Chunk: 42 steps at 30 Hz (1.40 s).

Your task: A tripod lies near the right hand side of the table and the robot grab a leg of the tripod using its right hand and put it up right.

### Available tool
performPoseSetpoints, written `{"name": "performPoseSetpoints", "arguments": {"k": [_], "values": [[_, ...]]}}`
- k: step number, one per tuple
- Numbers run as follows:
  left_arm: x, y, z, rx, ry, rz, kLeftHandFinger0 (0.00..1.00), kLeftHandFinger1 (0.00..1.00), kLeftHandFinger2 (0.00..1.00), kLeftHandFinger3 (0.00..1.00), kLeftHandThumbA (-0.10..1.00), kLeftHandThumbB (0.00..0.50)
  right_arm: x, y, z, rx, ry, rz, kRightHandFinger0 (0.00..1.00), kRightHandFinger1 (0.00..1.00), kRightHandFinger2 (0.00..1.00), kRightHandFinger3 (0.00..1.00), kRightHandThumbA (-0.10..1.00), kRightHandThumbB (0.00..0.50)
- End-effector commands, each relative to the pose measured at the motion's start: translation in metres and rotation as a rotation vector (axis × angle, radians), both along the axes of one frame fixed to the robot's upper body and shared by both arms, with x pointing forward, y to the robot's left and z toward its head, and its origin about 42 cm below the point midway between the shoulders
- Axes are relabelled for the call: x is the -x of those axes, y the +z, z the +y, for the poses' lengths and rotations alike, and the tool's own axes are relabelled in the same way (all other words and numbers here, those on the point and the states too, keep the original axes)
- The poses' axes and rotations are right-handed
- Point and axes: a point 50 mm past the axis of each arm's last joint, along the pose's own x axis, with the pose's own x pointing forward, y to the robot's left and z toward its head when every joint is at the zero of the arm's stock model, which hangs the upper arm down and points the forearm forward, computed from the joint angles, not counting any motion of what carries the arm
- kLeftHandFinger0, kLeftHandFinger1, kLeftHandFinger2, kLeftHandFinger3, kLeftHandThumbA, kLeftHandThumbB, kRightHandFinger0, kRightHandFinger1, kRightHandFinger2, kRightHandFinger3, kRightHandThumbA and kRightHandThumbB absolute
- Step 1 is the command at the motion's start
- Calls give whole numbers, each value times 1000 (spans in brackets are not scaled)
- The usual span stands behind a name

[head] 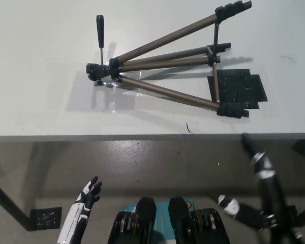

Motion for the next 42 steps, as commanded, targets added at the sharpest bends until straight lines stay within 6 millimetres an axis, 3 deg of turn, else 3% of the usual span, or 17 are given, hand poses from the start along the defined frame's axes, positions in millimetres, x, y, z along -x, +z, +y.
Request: {"name": "performPoseSetpoints", "arguments": {"k": [1,4,7,10,11,16,20,24,28,32,36,38,42], "values": [[0,11,3,-27,-32,-98,1000,1000,1000,1000,1000,433,-18,125,-12,391,-113,-303,1000,1000,1000,1000,1000,499],[1,11,3,-27,-31,-93,1000,1000,1000,1000,1000,446,-46,162,-13,472,-105,-331,1000,1000,1000,1000,918,500],[2,11,4,-34,-31,-99,1000,1000,1000,1000,1000,440,-86,208,-6,570,-136,-353,1000,1000,1000,1000,895,500],[2,12,5,-30,-32,-96,1000,1000,1000,1000,1000,437,-112,238,3,622,-136,-336,1000,1000,1000,1000,884,500],[3,11,6,-38,-32,-97,1000,1000,1000,1000,1000,427,-127,256,14,682,-132,-325,1000,1000,1000,1000,912,500],[7,10,6,-41,-31,-99,1000,1000,1000,1000,1000,411,-170,302,53,825,-119,-268,1000,1000,1000,1000,956,500],[6,11,6,-43,-46,-99,1000,1000,1000,1000,1000,395,-204,325,82,905,-103,-196,1000,1000,1000,1000,947,500],[7,10,7,-45,-57,-87,1000,1000,1000,1000,1000,402,-238,328,110,976,-91,-76,1000,1000,1000,1000,856,500],[9,10,8,-58,-60,-86,1000,1000,1000,1000,1000,429,-267,322,130,1055,-99,3,1000,1000,1000,1000,840,500],[10,9,9,-67,-49,-94,1000,1000,1000,1000,1000,407,-293,310,152,1170,-131,98,1000,1000,1000,1000,859,500],[9,9,7,-50,-44,-97,1000,1000,1000,1000,1000,421,-304,299,165,1238,-162,158,1000,1000,1000,1000,842,500],[10,9,8,-45,-36,-90,1000,1000,1000,1000,1000,431,-310,284,172,1323,-198,203,1000,1000,1000,1000,861,500],[9,10,7,-39,-40,-93,1000,1000,1000,1000,1000,431,-317,264,169,1342,-195,283,1000,1000,1000,1000,809,500]]}}
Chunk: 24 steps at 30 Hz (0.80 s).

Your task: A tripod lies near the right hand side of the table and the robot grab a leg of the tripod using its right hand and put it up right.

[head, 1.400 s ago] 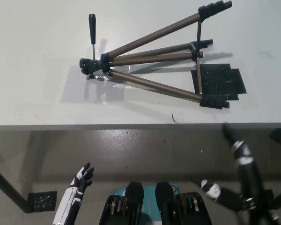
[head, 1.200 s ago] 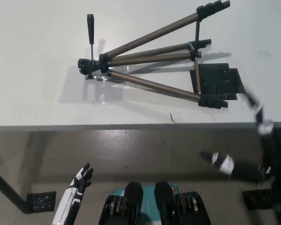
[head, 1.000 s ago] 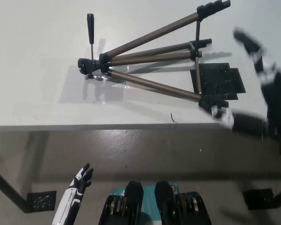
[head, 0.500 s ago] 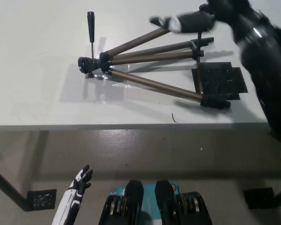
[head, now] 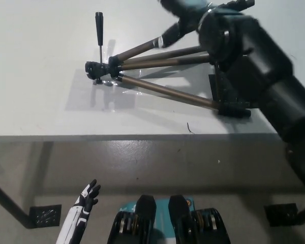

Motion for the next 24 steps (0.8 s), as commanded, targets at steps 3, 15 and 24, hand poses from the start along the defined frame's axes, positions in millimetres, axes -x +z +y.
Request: {"name": "performPoseSetpoints", "arguments": {"k": [3,15,24], "values": [[6,10,3,-13,-45,-97,1000,1000,1000,1000,1000,424,-8,57,30,157,-89,-62,1000,1000,1000,1000,764,500],[5,14,3,-11,-50,-101,1000,1000,1000,1000,1000,437,-19,26,-4,617,-179,-254,1000,1000,1000,1000,799,500],[-1,18,2,-22,-69,-119,1000,1000,1000,1000,1000,433,-20,12,-21,671,-56,-663,0,0,107,678,-21,387]]}}
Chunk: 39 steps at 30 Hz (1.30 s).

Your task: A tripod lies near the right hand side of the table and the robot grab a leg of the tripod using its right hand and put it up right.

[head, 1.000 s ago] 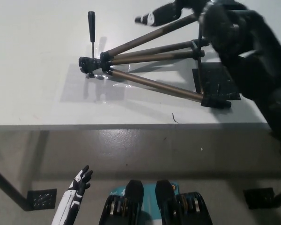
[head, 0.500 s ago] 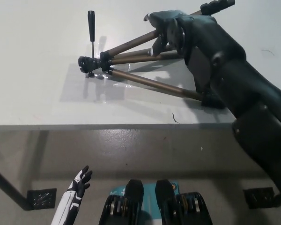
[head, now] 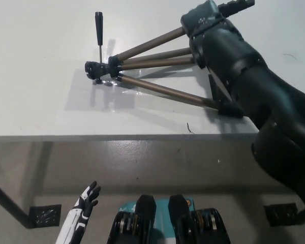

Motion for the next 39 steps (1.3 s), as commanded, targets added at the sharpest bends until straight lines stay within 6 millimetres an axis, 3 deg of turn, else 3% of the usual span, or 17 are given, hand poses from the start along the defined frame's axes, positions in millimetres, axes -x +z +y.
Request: {"name": "performPoseSetpoints", "arguments": {"k": [1,4,7,11,12,13,15,16,18,19,21,22,24,26,28,34,39], "values": [[-6,17,-2,-16,-43,-84,1000,1000,1000,1000,1000,441,-5,44,-13,43,250,-416,0,4,98,601,-20,389],[-6,17,-1,-32,-51,-90,1000,1000,1000,1000,1000,430,-4,38,-17,11,293,-433,0,7,190,545,-17,373],[-4,14,-2,-41,-60,-93,1000,1000,1000,1000,1000,424,-2,30,-19,-10,347,-463,0,0,118,420,7,349],[-3,14,-4,-39,-73,-90,1000,1000,1000,1000,1000,419,-1,27,-21,-190,331,-453,15,30,228,439,-76,352],[-3,15,-4,-39,-73,-87,1000,1000,1000,1000,1000,414,-1,26,-23,-288,313,-453,102,114,297,432,-99,331],[-3,14,-3,-36,-72,-86,1000,1000,1000,1000,1000,413,-1,26,-24,-356,300,-447,12,59,264,450,-100,308],[-3,14,-2,-37,-70,-86,1000,1000,1000,1000,1000,415,-2,30,-25,-519,267,-427,21,101,319,472,-100,248],[-3,14,-2,-39,-70,-86,1000,1000,1000,1000,1000,415,-2,31,-25,-549,261,-422,6,22,196,471,-100,206],[-2,15,-1,-53,-71,-80,1000,1000,1000,1000,1000,412,-2,41,-23,-649,273,-440,0,0,40,298,-100,231],[-2,15,-1,-54,-72,-77,1000,1000,1000,1000,1000,412,-2,48,-23,-704,274,-446,0,11,114,219,-100,213],[-2,14,-2,-54,-79,-82,1000,1000,1000,1000,1000,403,-2,63,-21,-811,282,-472,118,185,562,171,-100,106],[-2,14,-1,-60,-79,-82,1000,1000,1000,1000,1000,402,-2,69,-21,-848,283,-469,107,162,573,121,-100,104],[-2,14,-1,-73,-78,-82,1000,1000,1000,1000,1000,405,-3,87,-22,-958,283,-462,1,253,746,288,-100,93],[0,13,-2,-71,-76,-78,1000,1000,1000,1000,1000,407,-2,97,-22,-1028,297,-496,0,280,716,631,-100,92],[0,12,-2,-72,-77,-75,1000,1000,1000,1000,1000,411,-2,107,-23,-1067,284,-518,0,273,689,742,-100,92],[2,12,-1,-72,-79,-65,1000,1000,1000,1000,1000,419,-1,132,-31,-1308,259,-596,0,268,684,818,-100,103],[4,13,-1,-88,-85,-59,1000,1000,1000,1000,1000,424,-3,132,-40,-1569,139,-612,0,147,569,623,-100,109]]}}
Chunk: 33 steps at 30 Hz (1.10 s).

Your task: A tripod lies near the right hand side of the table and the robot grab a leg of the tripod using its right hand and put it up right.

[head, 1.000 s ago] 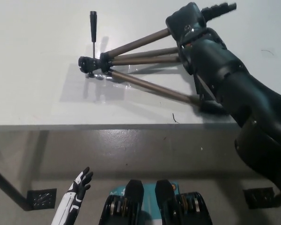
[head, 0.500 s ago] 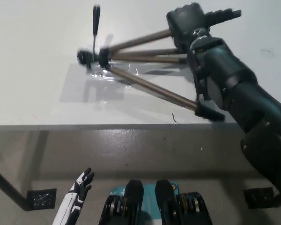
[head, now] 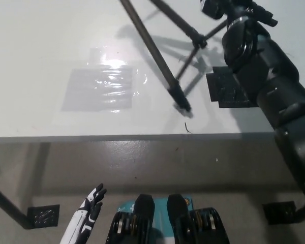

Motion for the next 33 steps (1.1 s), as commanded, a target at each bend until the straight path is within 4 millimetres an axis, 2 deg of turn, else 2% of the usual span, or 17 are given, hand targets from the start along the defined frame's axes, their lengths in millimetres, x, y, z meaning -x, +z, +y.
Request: {"name": "performPoseSetpoints", "arguments": {"k": [1,4,6,7,10,13,14,16,18,20,23,25,26,28,29,30,33], "values": [[3,12,2,-32,-34,-54,1000,1000,1000,1000,1000,415,5,102,14,-375,8,-273,0,147,571,613,-100,120],[5,10,2,-28,-34,-59,1000,1000,1000,1000,1000,410,5,83,13,-446,-9,-267,0,120,550,595,-100,123],[5,9,2,-26,-31,-60,1000,1000,1000,1000,1000,412,5,66,12,-515,-8,-247,0,10,421,433,-100,107],[7,8,2,-23,-30,-56,1000,1000,1000,1000,1000,414,5,58,12,-552,6,-230,0,0,397,378,-100,96],[9,7,1,-30,-32,-57,1000,1000,1000,1000,1000,407,7,30,11,-599,-20,-211,0,0,366,332,-100,114],[10,5,1,-29,-34,-55,1000,1000,1000,1000,1000,416,11,0,14,-629,-31,-180,0,0,372,406,-100,102],[11,5,-1,-21,-32,-51,1000,1000,1000,1000,1000,423,13,-15,15,-641,-39,-158,0,0,391,445,-100,114],[11,5,-2,-17,-28,-47,1000,1000,1000,1000,1000,431,15,-27,17,-652,-48,-141,0,6,417,490,-100,133],[14,5,-4,-16,-27,-45,1000,1000,1000,1000,1000,428,19,-46,17,-651,-63,-118,0,0,400,461,-100,144],[16,3,-5,-11,-27,-44,1000,1000,1000,1000,1000,425,25,-73,19,-638,-83,-71,0,5,405,408,-100,125],[17,2,-5,-3,-31,-50,1000,1000,1000,1000,1000,414,31,-91,20,-633,-80,-64,0,4,404,388,-100,117],[17,2,-5,-3,-32,-51,1000,1000,1000,1000,1000,414,31,-92,20,-634,-81,-67,0,4,406,391,-100,116],[17,2,-5,2,-33,-48,1000,1000,1000,1000,1000,422,34,-100,22,-640,-83,-58,0,1,296,301,-100,133],[17,2,-6,7,-32,-44,1000,1000,1000,1000,1000,428,45,-128,27,-657,-104,-29,0,0,385,444,-100,92],[17,2,-6,7,-32,-44,1000,1000,1000,1000,1000,429,46,-128,27,-657,-104,-30,0,0,405,476,-100,90],[17,2,-6,7,-32,-44,1000,1000,1000,1000,1000,429,46,-128,27,-657,-104,-31,0,0,406,478,-100,89],[17,2,-7,2,-40,-56,1000,1000,1000,1000,1000,430,57,-157,33,-699,-106,37,0,6,431,513,-100,61]]}}
